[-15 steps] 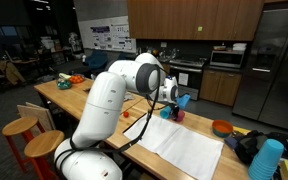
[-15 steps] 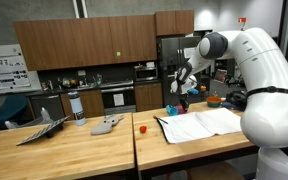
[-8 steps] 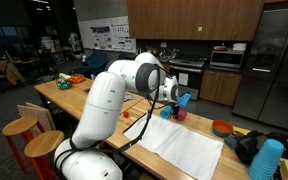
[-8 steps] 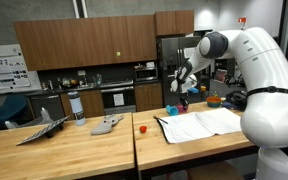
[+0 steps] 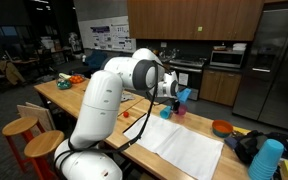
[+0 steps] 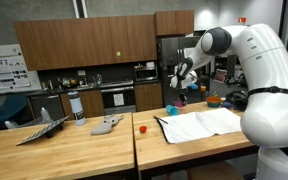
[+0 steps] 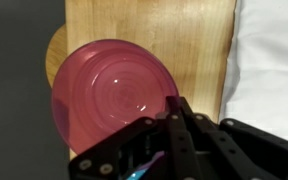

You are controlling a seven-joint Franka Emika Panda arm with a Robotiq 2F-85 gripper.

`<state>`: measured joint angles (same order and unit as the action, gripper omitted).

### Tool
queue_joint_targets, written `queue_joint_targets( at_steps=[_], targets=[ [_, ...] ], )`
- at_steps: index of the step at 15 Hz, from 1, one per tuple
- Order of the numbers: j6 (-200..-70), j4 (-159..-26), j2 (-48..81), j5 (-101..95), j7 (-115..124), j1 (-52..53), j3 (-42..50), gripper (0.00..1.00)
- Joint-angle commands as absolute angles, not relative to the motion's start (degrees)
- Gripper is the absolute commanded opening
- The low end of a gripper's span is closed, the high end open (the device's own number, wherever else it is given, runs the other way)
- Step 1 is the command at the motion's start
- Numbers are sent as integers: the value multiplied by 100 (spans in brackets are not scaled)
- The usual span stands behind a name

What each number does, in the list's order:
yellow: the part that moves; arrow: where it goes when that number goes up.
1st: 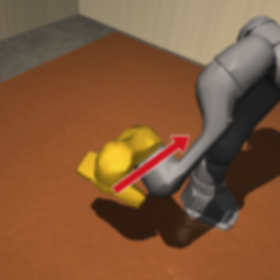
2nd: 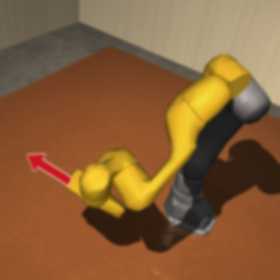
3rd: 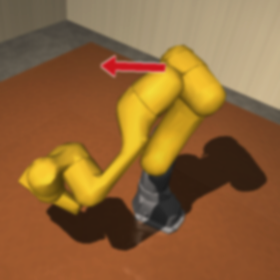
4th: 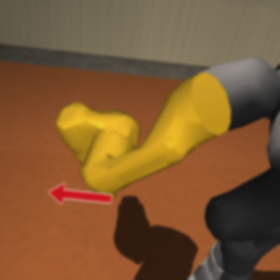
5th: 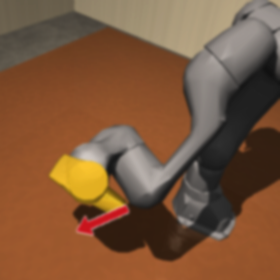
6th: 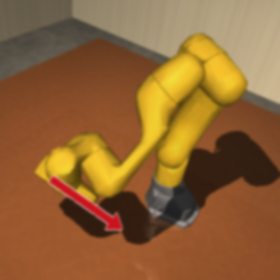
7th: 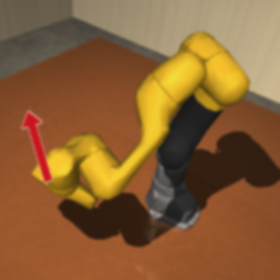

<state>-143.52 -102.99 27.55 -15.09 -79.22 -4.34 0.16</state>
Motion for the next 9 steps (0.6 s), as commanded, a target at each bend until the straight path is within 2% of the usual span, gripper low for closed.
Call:
queue_joint_targets(
  at_steps=[1,9],
  targets=[
    [-14430,-10755,2141,-1723,-7653,-363,83,1],
    [-14024,-11582,970,-1843,-7423,-325,70,1]
  ],
)
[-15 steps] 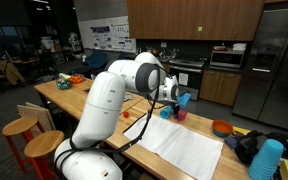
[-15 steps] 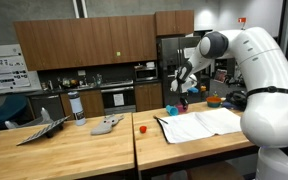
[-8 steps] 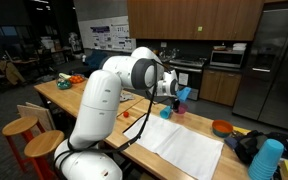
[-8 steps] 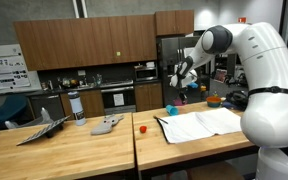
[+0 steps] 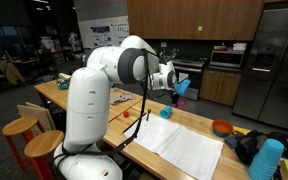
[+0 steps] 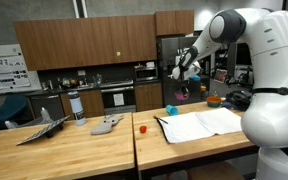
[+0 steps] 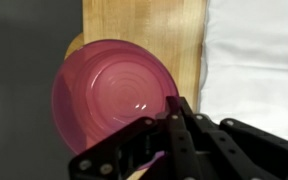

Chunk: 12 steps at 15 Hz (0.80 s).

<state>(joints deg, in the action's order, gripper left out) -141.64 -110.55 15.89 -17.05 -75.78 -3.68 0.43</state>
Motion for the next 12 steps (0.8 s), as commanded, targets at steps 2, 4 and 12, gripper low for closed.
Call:
queue_joint_targets(
  at_steps=[2,4,12],
  targets=[
    [-13837,-11808,671,-1662,-7568,-345,9,1],
    [-13784,-12062,406,-1729,-7503,-296,6,1],
    [-13741,-12700,-190,-1649,-7649,-213,38,1]
  ],
)
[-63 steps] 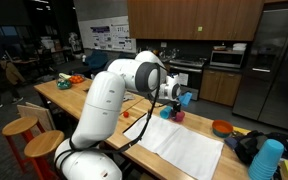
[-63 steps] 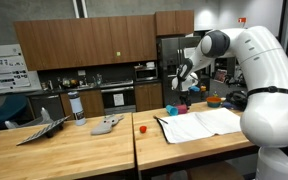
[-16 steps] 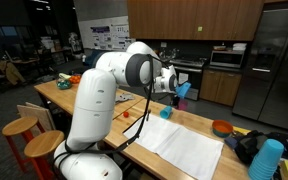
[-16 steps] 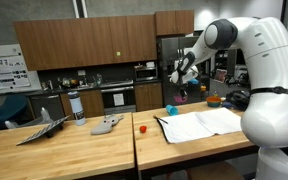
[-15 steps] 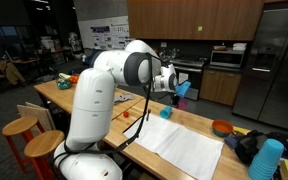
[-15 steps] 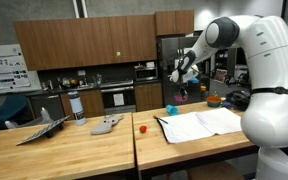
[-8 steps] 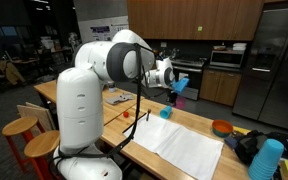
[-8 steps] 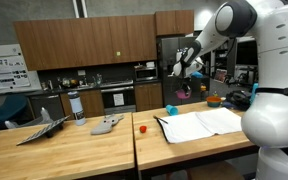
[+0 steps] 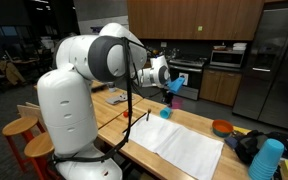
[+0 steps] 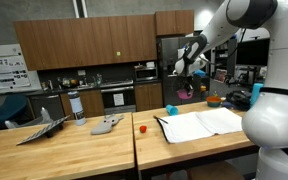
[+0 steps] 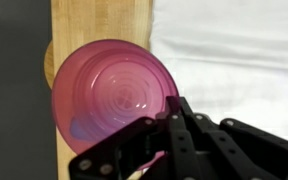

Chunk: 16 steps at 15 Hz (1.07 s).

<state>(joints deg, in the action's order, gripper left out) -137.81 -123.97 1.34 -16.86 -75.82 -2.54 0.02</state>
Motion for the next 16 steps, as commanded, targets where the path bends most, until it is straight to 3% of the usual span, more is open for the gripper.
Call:
queue_joint_targets(
  at_steps=[1,16],
  targets=[
    [-13745,-12765,-212,-1659,-7598,-202,35,1],
    [-13780,-13124,-153,-1744,-7363,-122,39,4]
  ],
)
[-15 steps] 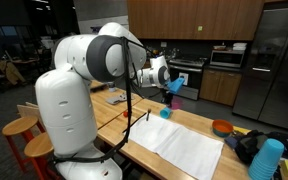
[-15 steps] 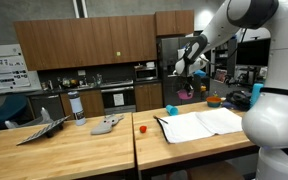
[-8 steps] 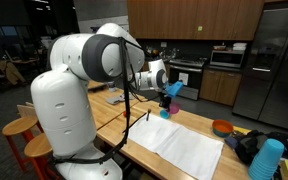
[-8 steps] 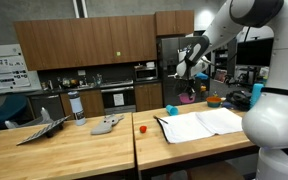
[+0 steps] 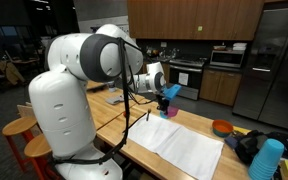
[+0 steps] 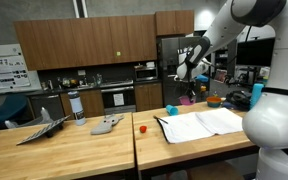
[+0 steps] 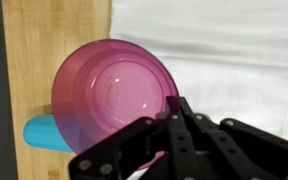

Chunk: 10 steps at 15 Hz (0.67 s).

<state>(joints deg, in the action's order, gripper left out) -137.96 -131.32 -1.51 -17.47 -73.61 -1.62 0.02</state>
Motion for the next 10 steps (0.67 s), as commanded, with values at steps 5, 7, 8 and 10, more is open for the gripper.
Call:
queue_joint_targets(
  at_steps=[5,7,8,10],
  targets=[
    [-13788,-13147,-135,-1607,-7444,-114,36,1],
    [-13715,-13196,-101,-1618,-7393,-90,9,1],
    [-13699,-13272,-109,-1564,-7349,-61,-19,1],
    [-13704,-13427,-99,-1398,-7374,-11,-49,1]
  ],
)
